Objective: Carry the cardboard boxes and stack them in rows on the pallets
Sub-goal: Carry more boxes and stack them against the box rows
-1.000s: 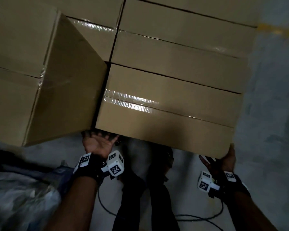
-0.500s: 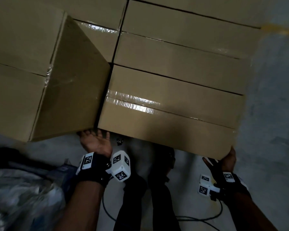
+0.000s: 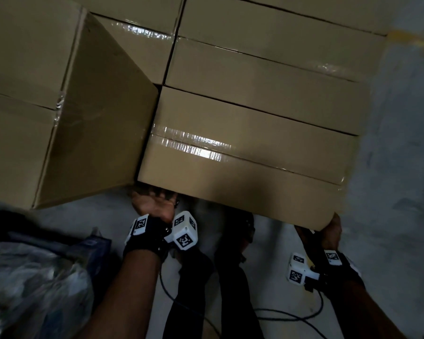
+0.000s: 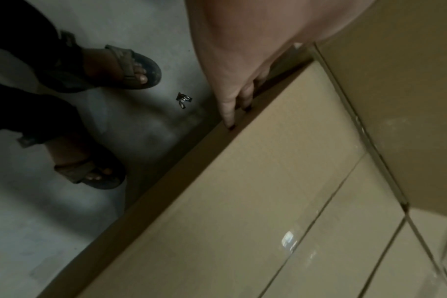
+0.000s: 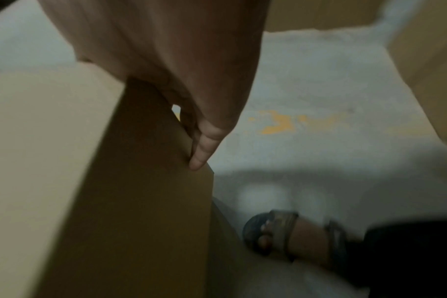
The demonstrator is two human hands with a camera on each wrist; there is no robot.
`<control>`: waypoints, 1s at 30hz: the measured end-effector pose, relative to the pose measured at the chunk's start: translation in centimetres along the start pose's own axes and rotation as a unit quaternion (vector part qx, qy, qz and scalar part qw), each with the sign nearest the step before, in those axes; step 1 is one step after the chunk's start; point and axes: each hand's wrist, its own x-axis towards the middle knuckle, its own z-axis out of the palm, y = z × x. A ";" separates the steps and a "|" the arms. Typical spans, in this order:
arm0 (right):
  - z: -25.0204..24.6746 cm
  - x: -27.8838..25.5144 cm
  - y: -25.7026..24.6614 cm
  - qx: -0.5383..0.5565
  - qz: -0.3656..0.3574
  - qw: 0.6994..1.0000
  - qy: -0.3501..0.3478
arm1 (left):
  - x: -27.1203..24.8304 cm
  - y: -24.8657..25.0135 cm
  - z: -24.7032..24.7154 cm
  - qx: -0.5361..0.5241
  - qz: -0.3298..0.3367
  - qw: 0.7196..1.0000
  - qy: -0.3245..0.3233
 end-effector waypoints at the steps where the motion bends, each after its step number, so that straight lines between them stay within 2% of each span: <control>1: 0.0 0.0 0.1 0.002 -0.003 1.000 0.004 | 0.2 0.2 -0.1 -0.010 -0.001 1.000 0.002; 6: 0.0 0.1 0.2 0.003 -0.013 1.000 -0.002 | 0.9 1.6 -0.5 -0.019 0.035 0.999 0.002; 13: -0.1 0.6 0.2 -0.014 -0.022 1.000 0.002 | 2.3 3.3 -0.2 -0.005 0.028 1.000 -0.013; 18: -0.3 0.8 0.3 -0.042 -0.043 0.998 -0.011 | 3.8 3.9 -0.6 -0.015 0.012 1.000 0.019; 30: -0.3 1.4 0.4 -0.064 -0.059 0.996 -0.012 | 2.0 3.5 0.7 0.015 0.016 1.000 -0.001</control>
